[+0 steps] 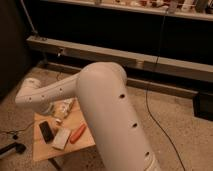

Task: Stand the bottle upright

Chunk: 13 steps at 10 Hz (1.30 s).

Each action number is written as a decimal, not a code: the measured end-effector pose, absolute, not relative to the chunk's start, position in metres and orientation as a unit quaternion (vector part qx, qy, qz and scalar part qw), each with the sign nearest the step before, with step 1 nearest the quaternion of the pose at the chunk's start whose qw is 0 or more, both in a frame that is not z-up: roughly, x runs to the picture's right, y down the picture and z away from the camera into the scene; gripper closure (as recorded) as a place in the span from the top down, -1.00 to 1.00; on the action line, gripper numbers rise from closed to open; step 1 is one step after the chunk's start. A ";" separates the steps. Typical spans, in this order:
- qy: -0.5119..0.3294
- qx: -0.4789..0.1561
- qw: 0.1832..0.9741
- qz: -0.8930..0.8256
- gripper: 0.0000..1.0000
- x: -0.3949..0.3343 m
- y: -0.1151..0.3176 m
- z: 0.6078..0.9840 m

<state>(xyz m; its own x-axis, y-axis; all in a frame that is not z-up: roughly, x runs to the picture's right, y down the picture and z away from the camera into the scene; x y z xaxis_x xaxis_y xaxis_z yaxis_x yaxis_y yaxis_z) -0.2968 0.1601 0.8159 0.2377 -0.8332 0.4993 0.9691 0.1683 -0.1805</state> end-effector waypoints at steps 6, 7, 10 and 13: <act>-0.141 -0.253 0.749 -0.596 0.30 -0.294 0.161 0.840; -0.141 -0.256 0.749 -0.594 0.30 -0.292 0.161 0.843; -0.143 -0.271 0.749 -0.587 0.30 -0.286 0.172 0.854; -0.147 -0.283 0.749 -0.581 0.30 -0.282 0.181 0.862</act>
